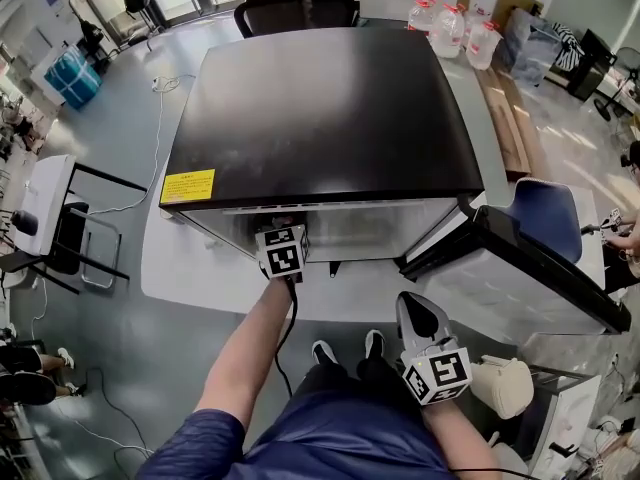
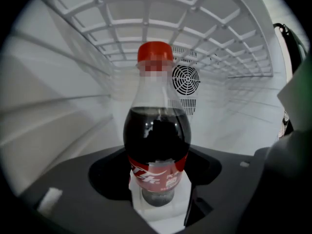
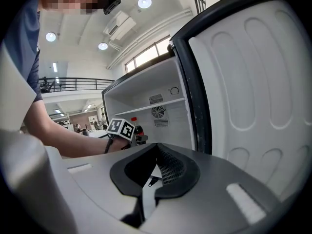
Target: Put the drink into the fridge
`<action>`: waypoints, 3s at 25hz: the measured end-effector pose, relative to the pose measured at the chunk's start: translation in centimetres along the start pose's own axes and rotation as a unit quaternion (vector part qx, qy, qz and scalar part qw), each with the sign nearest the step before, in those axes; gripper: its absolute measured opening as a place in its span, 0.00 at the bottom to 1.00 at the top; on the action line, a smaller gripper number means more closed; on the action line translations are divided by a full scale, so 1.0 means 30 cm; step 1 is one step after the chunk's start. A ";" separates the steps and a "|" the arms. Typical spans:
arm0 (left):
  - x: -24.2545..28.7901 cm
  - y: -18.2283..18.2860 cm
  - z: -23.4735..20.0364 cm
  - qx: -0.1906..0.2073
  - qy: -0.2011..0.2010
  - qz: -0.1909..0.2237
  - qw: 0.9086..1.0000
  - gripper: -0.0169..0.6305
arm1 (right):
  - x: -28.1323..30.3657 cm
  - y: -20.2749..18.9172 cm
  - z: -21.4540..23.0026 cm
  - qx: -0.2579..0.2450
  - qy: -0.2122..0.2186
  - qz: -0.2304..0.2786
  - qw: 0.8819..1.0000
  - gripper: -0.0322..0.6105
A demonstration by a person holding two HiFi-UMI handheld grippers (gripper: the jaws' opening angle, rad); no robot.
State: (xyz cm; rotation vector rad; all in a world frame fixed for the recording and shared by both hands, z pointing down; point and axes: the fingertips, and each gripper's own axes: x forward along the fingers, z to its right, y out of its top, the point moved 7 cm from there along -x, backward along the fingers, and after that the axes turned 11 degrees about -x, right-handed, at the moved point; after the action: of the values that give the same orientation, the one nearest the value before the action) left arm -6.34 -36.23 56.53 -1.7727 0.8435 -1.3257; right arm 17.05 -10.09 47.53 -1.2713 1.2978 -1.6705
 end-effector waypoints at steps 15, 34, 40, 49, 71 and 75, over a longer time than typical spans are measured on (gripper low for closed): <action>0.036 -0.009 0.004 0.034 0.001 0.013 0.999 0.51 | 0.009 -0.026 -0.001 0.008 -0.002 -0.006 1.000 0.06; -0.066 -0.022 0.013 0.050 0.001 -0.001 0.999 0.54 | 0.058 -0.005 -0.014 -0.002 0.037 0.001 0.999 0.06; -0.195 -0.017 0.025 0.039 -0.013 0.021 0.999 0.54 | 0.101 0.019 -0.031 -0.013 0.065 0.006 0.998 0.06; -0.486 0.022 0.081 0.021 -0.078 0.098 0.992 0.53 | 0.181 0.082 -0.069 -0.035 0.086 0.022 0.995 0.06; -0.828 0.112 0.040 -0.011 -0.102 0.179 0.979 0.03 | 0.256 0.323 -0.155 -0.071 0.132 0.116 0.982 0.06; -0.850 0.157 -0.002 -0.015 -0.078 0.200 0.977 0.03 | 0.250 0.356 -0.165 -0.083 0.133 0.132 0.979 0.06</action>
State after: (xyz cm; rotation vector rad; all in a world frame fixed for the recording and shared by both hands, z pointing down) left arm -12.95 -16.95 40.49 -1.5994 1.0680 -0.9048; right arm 9.39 -18.40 39.36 -0.9366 1.7164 -1.6053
